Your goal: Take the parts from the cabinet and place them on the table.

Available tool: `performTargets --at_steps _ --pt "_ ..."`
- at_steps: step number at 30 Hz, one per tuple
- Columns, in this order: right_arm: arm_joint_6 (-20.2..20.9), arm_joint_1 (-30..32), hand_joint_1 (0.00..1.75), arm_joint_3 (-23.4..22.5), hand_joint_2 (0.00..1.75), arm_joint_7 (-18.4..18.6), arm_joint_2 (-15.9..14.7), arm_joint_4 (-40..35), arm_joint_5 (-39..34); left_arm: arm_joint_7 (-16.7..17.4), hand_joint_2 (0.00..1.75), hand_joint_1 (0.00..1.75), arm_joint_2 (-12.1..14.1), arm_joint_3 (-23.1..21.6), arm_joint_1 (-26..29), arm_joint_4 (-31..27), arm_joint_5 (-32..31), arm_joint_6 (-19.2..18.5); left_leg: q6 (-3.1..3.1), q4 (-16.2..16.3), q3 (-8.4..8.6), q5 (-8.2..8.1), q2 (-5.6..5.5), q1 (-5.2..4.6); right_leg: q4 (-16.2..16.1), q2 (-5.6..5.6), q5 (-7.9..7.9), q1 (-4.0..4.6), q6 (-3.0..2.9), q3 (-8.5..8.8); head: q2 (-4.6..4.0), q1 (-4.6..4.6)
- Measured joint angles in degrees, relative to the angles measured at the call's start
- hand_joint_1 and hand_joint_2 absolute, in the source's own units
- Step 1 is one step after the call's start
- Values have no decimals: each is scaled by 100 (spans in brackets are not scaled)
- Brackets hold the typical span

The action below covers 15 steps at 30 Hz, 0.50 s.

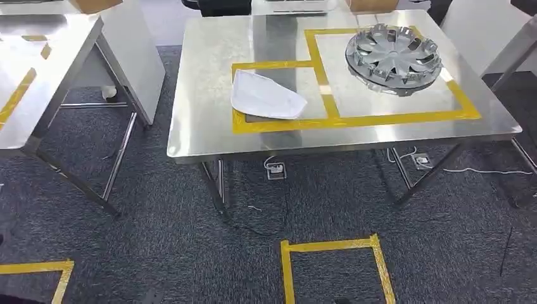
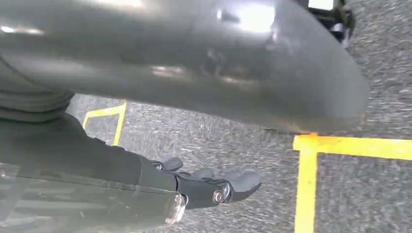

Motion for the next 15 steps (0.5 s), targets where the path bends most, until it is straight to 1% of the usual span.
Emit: performTargets --at_steps 1,2,3,4,5,6,7,8,9,10,11,12,13,14,15 --pt "-4 0 0 0 0 0 -2 -6 -11 0 0 0 0 0 -1 4 0 0 10 -350 263 209 3 0 55 0 11 -4 9 -71 0 -30" --pt "-13 -1 0 0 0 0 -4 -15 -11 2 0 0 0 0 -6 7 0 0 33 -846 609 353 5 -1 122 1 16 -5 19 -132 0 -68" --pt "-24 -3 0 0 0 0 -4 -20 -13 18 0 0 2 0 -21 7 0 4 81 -1268 845 235 5 -6 179 -1 20 -8 29 -181 0 -116" --pt "-52 -8 0 0 0 0 -7 -37 -29 44 0 0 2 0 -26 9 4 13 101 -1472 979 188 15 -37 227 0 38 14 72 -230 0 -127" --pt "-74 -6 0 0 0 0 -11 -46 -35 74 0 0 0 -2 -25 11 7 13 111 -1474 961 190 14 -45 224 0 76 10 123 -236 0 -122" --pt "-94 -6 0 0 0 0 -13 -46 -35 105 0 0 0 -2 -24 11 24 15 130 -1480 942 202 11 -55 217 2 109 -3 150 -247 0 -144" --pt "-96 -2 0 0 0 0 -17 -50 -35 144 0 0 0 0 -24 13 52 15 150 -1494 922 216 9 -54 217 5 147 -4 191 -265 0 -168" --pt "-103 15 0 0 0 0 -48 -50 -35 153 0 0 -11 0 -24 22 72 15 230 -1576 867 272 19 -2 232 23 134 11 215 -294 0 -183" --pt "-103 28 0 2 0 -7 -52 -63 -26 153 0 0 2 2 -37 26 94 15 291 -1573 849 332 16 8 317 43 -54 -2 263 -353 0 -164" --pt "-107 43 0 2 0 -11 -54 -74 -24 151 0 0 9 2 -45 28 122 15 341 -1579 783 384 18 11 591 45 -365 -33 304 -425 0 -103" --pt "-120 43 0 4 0 -13 -55 -74 -13 142 0 0 11 2 -38 31 140 13 344 -1578 724 432 14 6 986 45 -680 -64 346 -518 0 -79" --pt "-125 41 0 4 0 -13 -55 -76 0 133 0 0 11 2 -32 31 164 13 343 -1574 666 480 16 1 1402 46 -932 -78 379 -601 0 -66" --pt "-131 41 0 4 0 -13 -52 -79 15 133 0 0 15 4 -31 33 175 13 337 -1571 603 526 21 1 1722 46 -1042 -86 404 -640 0 -66" --pt "-140 44 0 4 0 -13 -52 -90 22 125 0 0 20 4 -31 33 184 11 327 -1569 546 569 25 2 1819 46 -985 -98 416 -601 0 -55" --pt "-153 46 0 4 0 -13 -57 -101 28 92 0 0 20 4 -30 33 201 11 313 -1567 494 612 28 4 1701 46 -812 -113 424 -471 0 -50"
